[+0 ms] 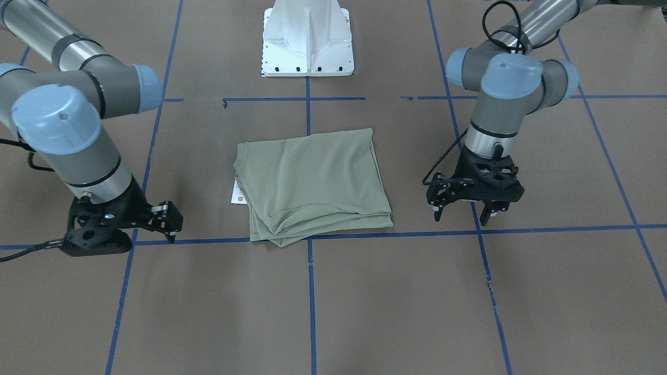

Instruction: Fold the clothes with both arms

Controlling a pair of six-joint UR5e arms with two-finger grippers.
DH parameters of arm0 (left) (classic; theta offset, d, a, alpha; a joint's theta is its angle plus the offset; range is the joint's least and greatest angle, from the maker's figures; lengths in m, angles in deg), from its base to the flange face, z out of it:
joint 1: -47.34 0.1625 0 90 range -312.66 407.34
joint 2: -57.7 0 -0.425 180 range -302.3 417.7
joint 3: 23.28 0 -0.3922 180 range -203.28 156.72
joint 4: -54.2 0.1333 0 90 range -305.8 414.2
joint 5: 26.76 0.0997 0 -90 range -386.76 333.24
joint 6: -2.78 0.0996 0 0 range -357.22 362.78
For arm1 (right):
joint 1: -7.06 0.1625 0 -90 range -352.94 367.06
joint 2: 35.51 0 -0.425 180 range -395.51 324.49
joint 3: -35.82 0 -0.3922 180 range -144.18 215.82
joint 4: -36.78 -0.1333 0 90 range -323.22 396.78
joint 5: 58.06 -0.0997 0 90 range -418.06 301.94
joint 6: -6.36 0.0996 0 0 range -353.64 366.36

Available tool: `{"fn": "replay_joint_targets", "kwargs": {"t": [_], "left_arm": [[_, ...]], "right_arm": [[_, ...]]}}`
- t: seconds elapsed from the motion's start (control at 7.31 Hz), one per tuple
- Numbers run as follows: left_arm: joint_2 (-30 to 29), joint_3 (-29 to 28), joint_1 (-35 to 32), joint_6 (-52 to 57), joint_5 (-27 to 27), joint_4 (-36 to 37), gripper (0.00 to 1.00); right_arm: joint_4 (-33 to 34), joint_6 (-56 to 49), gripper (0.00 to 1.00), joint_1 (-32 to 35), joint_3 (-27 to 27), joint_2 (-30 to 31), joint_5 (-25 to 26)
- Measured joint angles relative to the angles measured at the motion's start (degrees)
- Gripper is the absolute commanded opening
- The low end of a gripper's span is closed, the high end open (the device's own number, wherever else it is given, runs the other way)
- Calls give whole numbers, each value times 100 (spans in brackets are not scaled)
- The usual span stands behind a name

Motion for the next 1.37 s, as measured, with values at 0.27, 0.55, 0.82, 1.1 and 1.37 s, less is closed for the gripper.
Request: {"fn": "replay_joint_targets", "kwargs": {"t": [0.27, 0.55, 0.82, 1.1, 1.37], "left_arm": [[816, 294, -1128, 1963, -957, 0, 100], [1432, 188, -2484, 3819, -1887, 79, 100], [2038, -123, -3166, 4401, -2726, 182, 100], [2176, -647, -3866, 4542, -3197, 559, 100], [2201, -781, -4094, 4870, -3404, 1474, 100]], "right_arm": [[14, -2011, 100, 1015, 110, 978, -549], [-12, -3414, 100, 2150, 101, 1873, -1153], [-85, -3674, 100, 2753, 37, 2670, -1305], [-175, -3710, 100, 3077, -47, 3050, -1419], [63, -3772, 100, 3363, -25, 3084, -1590]]}}
